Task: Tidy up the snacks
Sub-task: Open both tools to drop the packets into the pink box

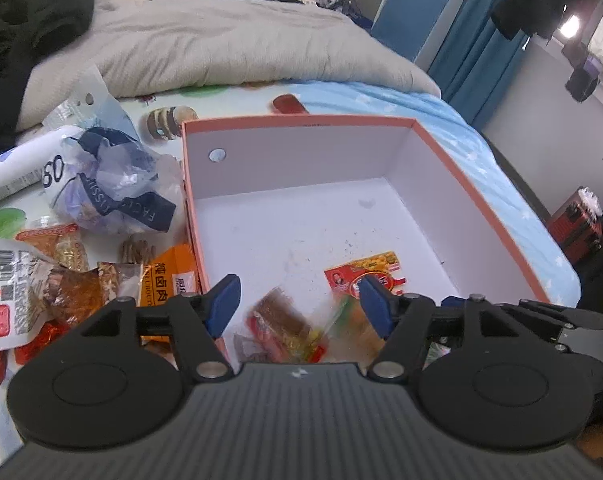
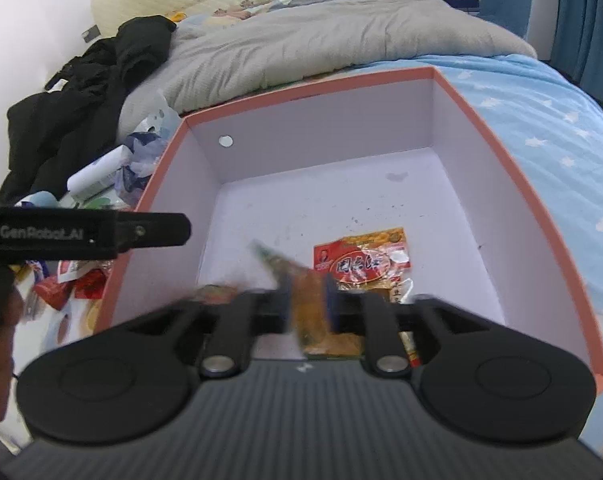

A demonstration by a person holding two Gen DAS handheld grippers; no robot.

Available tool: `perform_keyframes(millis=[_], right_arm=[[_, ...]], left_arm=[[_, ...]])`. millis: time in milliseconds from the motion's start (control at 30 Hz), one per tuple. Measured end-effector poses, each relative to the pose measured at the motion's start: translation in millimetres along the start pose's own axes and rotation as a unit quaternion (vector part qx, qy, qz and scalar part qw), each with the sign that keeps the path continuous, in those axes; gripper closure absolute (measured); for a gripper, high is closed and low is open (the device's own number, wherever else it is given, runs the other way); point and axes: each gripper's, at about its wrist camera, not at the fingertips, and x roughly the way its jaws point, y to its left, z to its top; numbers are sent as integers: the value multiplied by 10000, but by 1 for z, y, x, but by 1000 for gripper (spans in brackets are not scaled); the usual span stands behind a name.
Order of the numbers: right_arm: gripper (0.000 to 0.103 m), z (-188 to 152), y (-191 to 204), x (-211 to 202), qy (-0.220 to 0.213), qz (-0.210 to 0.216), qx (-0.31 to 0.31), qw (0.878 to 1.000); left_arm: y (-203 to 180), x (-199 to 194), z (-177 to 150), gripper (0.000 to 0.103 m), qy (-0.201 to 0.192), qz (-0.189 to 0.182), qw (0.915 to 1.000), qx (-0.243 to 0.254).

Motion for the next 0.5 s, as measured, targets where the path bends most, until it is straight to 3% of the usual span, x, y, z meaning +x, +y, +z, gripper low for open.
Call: perform_keyframes(millis=[33, 500], right_arm=[[56, 0, 1, -4, -41, 14, 22, 10000], [57, -18, 34, -101, -727, 186, -32, 9972]], left_arm=[[-2, -7, -1, 32, -42, 1, 10000, -2], [-16, -137, -35, 32, -764, 218, 9968, 62]])
